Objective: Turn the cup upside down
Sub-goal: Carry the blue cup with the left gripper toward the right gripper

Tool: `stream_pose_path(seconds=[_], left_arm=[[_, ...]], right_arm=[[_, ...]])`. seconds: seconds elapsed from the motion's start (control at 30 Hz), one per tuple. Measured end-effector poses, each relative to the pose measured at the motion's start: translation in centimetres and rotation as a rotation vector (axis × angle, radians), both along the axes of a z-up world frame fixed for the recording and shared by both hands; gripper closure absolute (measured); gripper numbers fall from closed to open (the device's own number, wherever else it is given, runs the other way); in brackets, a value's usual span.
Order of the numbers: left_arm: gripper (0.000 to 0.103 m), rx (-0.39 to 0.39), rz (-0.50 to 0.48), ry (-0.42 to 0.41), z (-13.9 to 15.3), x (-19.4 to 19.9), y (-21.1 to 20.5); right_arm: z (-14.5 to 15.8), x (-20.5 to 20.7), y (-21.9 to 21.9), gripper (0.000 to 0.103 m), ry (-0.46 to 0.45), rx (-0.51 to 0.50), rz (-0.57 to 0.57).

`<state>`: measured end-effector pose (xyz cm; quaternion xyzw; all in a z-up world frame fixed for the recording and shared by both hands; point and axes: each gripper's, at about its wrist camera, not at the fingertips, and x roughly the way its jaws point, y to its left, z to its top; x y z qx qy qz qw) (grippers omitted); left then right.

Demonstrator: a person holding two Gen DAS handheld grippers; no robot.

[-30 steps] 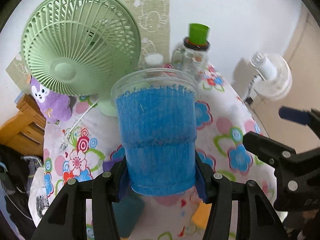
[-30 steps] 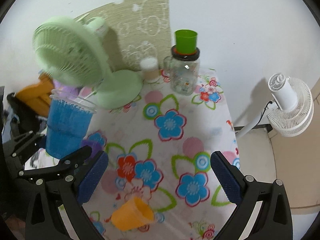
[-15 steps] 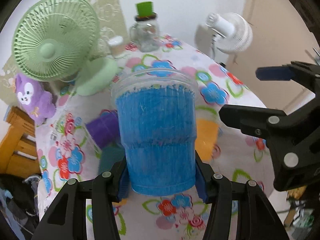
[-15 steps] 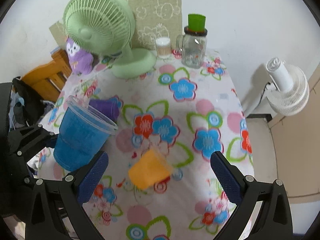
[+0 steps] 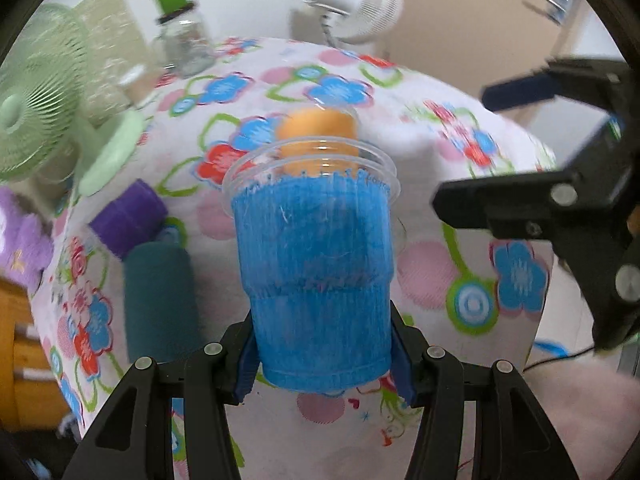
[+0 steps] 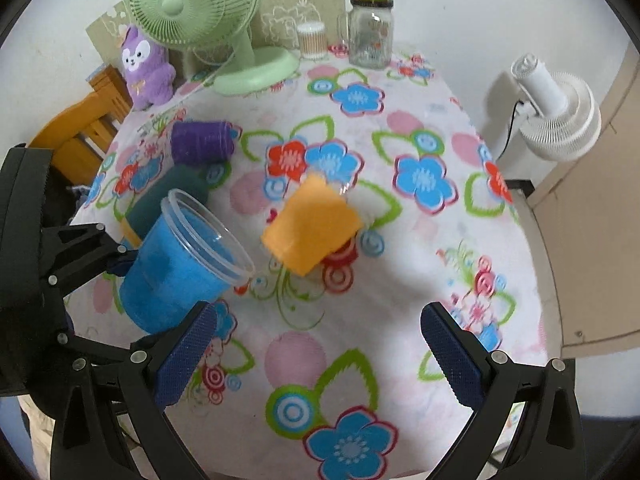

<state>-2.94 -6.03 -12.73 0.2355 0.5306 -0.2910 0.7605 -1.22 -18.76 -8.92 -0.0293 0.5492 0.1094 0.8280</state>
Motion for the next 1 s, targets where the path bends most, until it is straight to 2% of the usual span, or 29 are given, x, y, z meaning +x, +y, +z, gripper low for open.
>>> stream_pose_path(seconds=[0.1,0.2,0.4,0.5,0.53,0.63,0.67,0.83,1.0], left_arm=[[0.047,0.03,-0.12,-0.003,-1.4,-1.0,-0.3],[0.047,0.042,-0.2,-0.011,-2.5,-1.5,-0.5],[0.047,0.054,-0.332,-0.016,-4.7,-2.0,-1.4],[0.046,0.05,-0.357,0.0,-5.3,-1.9,-1.5],[0.044,0.048,-0.356,0.001,-5.4,-1.8,-1.6],[0.019,0.047,-0.326,0.01,-5.4,-1.3,-1.5],[0.016,0.046,-0.308,0.001,-5.2,-1.1,-1.3],[0.012,0.053,-0.223,0.006,-4.0,-0.7,-0.4],[0.012,0.027,-0.054,0.046,-2.4,-0.2,1.4]], right_arm=[[-1.2,-0.8,0.4,0.0,0.011,0.008,0.0],[-2.4,-1.4,0.7,0.0,0.025,-0.002,0.002],[-4.4,-1.7,1.1,0.0,0.05,-0.021,0.007],[-5.1,-1.7,1.2,0.0,0.055,-0.039,0.012],[-5.3,-1.6,1.2,0.0,0.059,-0.037,0.013],[-5.5,-1.3,1.2,0.0,0.064,-0.029,0.02],[-5.5,-1.2,1.2,0.0,0.064,-0.029,0.025],[-4.8,-0.5,1.5,0.0,0.06,-0.026,0.061],[-3.0,0.5,2.3,0.0,0.055,-0.005,0.138]])
